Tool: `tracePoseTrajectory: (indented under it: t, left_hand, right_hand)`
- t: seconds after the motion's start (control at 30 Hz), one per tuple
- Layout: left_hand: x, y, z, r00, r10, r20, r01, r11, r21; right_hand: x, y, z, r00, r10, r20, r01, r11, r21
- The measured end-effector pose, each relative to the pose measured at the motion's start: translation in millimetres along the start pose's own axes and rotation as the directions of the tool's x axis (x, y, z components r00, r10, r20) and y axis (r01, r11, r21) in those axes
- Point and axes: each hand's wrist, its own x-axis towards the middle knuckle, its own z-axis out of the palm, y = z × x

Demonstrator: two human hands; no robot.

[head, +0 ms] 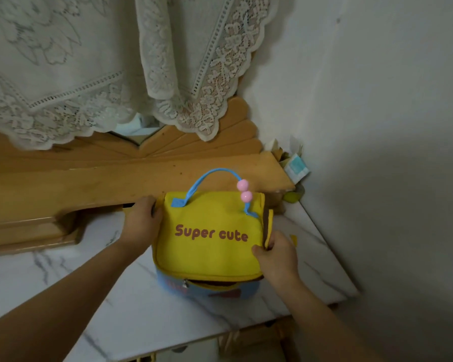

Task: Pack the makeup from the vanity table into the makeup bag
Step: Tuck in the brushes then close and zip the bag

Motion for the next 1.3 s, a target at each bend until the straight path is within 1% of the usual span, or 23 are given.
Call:
tracePoseTrajectory:
  t: [0.1, 0.2, 0.27, 0.33, 0.37, 0.43, 0.5, 0.6, 0.7, 0.8, 0.93, 1.03, 1.17, 1.23, 1.3]
  left_hand:
    - [-1.8, -7.9, -2.5, 1.000, -0.021, -0.002, 0.021, 1.000, 0.011]
    - [-18.6, -11.9, 4.2, 0.996, -0.084, 0.027, 0.085, 0.995, -0.048]
    - [-39.2, -13.7, 10.1, 0.983, -0.182, 0.008, 0.182, 0.975, -0.126]
    - [-67.7, -18.2, 18.8, 0.946, -0.323, -0.037, 0.310, 0.929, -0.201]
    - [-83.7, -20.4, 24.2, 0.923, -0.382, -0.032, 0.367, 0.904, -0.219]
    - [-110.1, -24.7, 36.1, 0.902, -0.430, 0.050, 0.426, 0.860, -0.280]
    - [-124.5, -26.9, 44.3, 0.891, -0.430, 0.145, 0.453, 0.826, -0.335]
    - [-126.6, -28.8, 47.9, 0.877, -0.455, 0.154, 0.479, 0.798, -0.367]
    - [-130.6, -25.7, 45.9, 0.884, -0.421, 0.203, 0.467, 0.803, -0.371]
    - [-137.6, -22.5, 43.0, 0.884, -0.377, 0.277, 0.455, 0.830, -0.323]
    - [-138.3, -25.2, 37.8, 0.907, -0.307, 0.289, 0.377, 0.897, -0.230]
    - [-139.9, -20.2, 38.2, 0.910, -0.299, 0.287, 0.367, 0.902, -0.226]
    - [-150.3, -0.5, 50.1, 0.892, -0.267, 0.364, 0.362, 0.905, -0.222]
    - [-154.0, 9.5, 56.5, 0.884, -0.222, 0.412, 0.341, 0.908, -0.242]
    - [-155.8, 14.6, 57.5, 0.886, -0.151, 0.438, 0.281, 0.927, -0.250]
  right_hand:
    - [-11.8, 1.6, 9.1, 0.999, -0.027, 0.030, 0.026, 0.999, 0.031]
    - [-17.4, 8.3, 8.2, 0.998, -0.035, 0.049, 0.033, 0.998, 0.045]
    - [-20.7, 12.5, 5.7, 0.995, -0.044, 0.094, 0.038, 0.998, 0.058]
    - [-24.4, 15.5, 5.4, 0.989, -0.028, 0.148, 0.016, 0.996, 0.083]
    - [-26.7, 16.9, 6.0, 0.986, -0.022, 0.165, 0.007, 0.995, 0.096]
    - [-31.7, 18.1, 8.1, 0.984, -0.009, 0.178, -0.009, 0.995, 0.098]
    - [-36.3, 18.4, 10.0, 0.983, 0.008, 0.184, -0.024, 0.996, 0.085]
    - [-40.3, 18.7, 12.2, 0.984, 0.025, 0.176, -0.040, 0.996, 0.082]
    - [-44.8, 17.3, 13.4, 0.986, 0.035, 0.165, -0.049, 0.995, 0.083]
    - [-50.7, 17.5, 14.2, 0.986, 0.065, 0.155, -0.079, 0.994, 0.081]
    - [-61.9, 18.5, 17.3, 0.981, 0.116, 0.153, -0.122, 0.992, 0.034]
    - [-71.9, 17.8, 20.6, 0.983, 0.132, 0.124, -0.133, 0.991, 0.000]
    - [-87.8, 17.9, 26.7, 0.980, 0.177, 0.092, -0.173, 0.984, -0.041]
    - [-94.8, 20.2, 29.9, 0.973, 0.203, 0.106, -0.192, 0.976, -0.103]
    - [-100.8, 21.3, 34.3, 0.968, 0.189, 0.163, -0.152, 0.965, -0.215]
